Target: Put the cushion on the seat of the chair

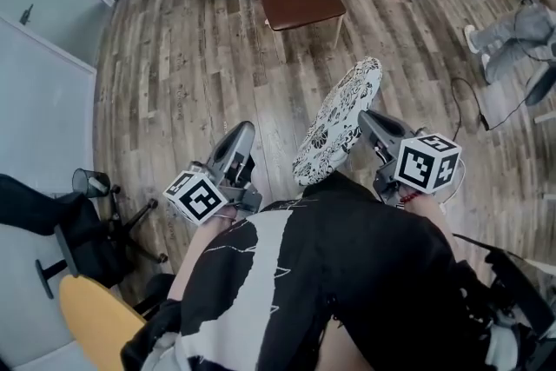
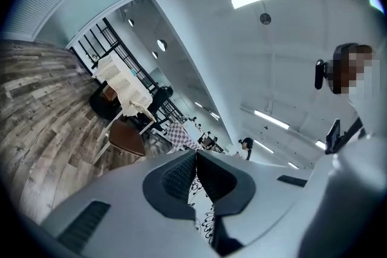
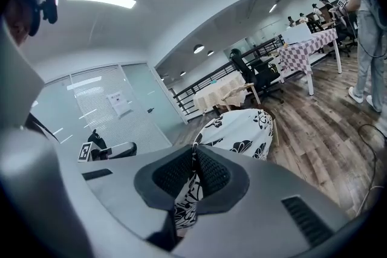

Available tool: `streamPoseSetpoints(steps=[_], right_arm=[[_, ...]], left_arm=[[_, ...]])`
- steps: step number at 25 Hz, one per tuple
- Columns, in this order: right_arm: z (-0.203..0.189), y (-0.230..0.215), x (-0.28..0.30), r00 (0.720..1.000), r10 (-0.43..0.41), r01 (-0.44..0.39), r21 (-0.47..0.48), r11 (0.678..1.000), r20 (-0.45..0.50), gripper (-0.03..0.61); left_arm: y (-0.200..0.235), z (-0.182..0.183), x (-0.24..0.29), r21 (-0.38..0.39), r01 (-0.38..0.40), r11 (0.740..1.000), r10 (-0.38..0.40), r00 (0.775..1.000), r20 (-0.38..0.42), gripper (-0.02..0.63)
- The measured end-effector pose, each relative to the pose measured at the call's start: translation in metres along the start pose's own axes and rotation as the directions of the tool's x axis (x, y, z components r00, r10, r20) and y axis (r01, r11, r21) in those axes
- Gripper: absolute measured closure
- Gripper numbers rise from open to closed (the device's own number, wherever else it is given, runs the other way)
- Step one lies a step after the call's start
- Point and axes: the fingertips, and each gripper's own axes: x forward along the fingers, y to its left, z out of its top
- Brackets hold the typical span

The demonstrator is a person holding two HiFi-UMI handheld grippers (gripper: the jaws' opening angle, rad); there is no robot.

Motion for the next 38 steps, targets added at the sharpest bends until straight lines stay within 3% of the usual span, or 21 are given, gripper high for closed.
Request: streamPoseSetpoints(steps=[6, 18, 27, 38], right_arm=[[0.023, -0.041, 0.029, 1.0, -0.009, 0.009, 0.026, 1.0, -0.03, 0.551], [0.132, -0.114, 0.102, 0.999, 0.036, -0.034, 0.051, 0.998, -0.04, 0.552], [0.203, -0.161, 0.15, 0.994, 0.078, -0.077, 0.013, 0.997, -0.075, 0.552], [0.238, -0.196, 0.2, 0.988, 0.121, -0.123, -0.015, 0.992, -0.096, 0.552]], left_arm=[[0.018, 0.006, 0.048, -0.011, -0.023, 1.0, 0.023, 1.0, -0.017, 0.598], [0.048, 0.061, 0.169, -0.032, -0.057, 0.998, 0.058, 0.998, 0.017, 0.598], [0.07, 0.087, 0.256, -0.04, -0.077, 0.996, 0.079, 0.997, 0.026, 0.597], [0.102, 0.089, 0.289, -0.049, -0.14, 0.989, 0.143, 0.988, 0.062, 0.597]])
